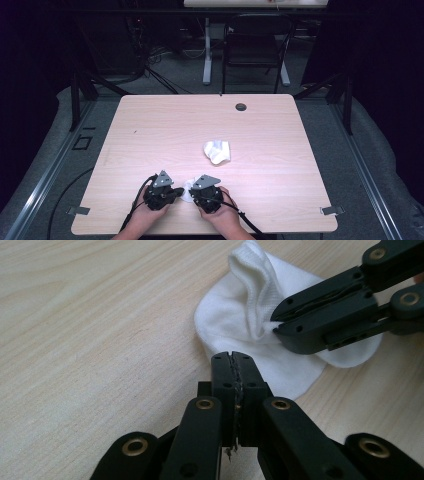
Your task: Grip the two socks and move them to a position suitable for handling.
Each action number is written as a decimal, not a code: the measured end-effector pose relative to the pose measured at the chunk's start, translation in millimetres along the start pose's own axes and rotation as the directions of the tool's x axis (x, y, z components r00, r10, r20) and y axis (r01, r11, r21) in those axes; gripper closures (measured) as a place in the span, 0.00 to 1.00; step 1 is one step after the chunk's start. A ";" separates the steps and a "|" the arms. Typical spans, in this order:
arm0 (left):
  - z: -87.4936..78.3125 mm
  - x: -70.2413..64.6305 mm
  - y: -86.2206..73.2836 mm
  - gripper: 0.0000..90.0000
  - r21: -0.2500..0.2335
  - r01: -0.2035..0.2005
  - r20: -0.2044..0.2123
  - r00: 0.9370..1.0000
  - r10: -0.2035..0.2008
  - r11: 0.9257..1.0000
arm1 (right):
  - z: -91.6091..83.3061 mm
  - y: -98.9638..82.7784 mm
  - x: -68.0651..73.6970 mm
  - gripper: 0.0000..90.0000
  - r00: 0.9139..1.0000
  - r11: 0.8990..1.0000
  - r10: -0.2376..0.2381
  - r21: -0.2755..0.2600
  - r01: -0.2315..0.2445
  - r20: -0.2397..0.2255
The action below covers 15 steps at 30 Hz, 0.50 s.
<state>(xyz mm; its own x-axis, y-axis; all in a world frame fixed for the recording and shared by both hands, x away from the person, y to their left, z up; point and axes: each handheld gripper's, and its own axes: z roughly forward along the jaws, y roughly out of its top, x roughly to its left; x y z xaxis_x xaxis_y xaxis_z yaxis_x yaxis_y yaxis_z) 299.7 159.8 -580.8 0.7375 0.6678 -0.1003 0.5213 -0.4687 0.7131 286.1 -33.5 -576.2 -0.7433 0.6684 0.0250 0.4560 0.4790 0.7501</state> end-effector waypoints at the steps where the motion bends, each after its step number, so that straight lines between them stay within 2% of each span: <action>1: 0.0 0.0 0.0 1.00 0.000 0.000 -0.001 1.000 0.000 1.000 | -1.6 1.0 -0.5 0.97 1.000 1.000 0.007 -0.008 -0.007 -0.008; 4: -0.1 -0.3 0.0 1.00 0.001 0.003 -0.003 1.000 -0.003 1.000 | -9.5 5.5 -1.0 0.97 1.000 0.999 0.019 -0.029 -0.020 -0.021; 8: 0.1 -1.0 -0.2 1.00 -0.001 0.012 -0.005 1.000 -0.012 1.000 | -24.1 11.4 -6.5 0.97 1.000 0.999 0.008 -0.039 -0.008 -0.009; 15: -0.4 -1.0 -0.3 0.99 0.000 0.021 -0.011 1.000 -0.021 1.000 | -53.9 7.4 -28.0 0.97 0.997 0.995 0.070 -0.078 -0.069 0.017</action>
<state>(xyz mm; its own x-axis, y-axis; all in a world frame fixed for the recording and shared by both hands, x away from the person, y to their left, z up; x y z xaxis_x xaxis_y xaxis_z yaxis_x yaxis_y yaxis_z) 298.6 159.6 -580.7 0.7215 0.6840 -0.1077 0.5370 -0.4545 0.7107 283.9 -79.3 -535.8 -0.7011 0.7100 0.0662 0.4665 0.3864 0.7957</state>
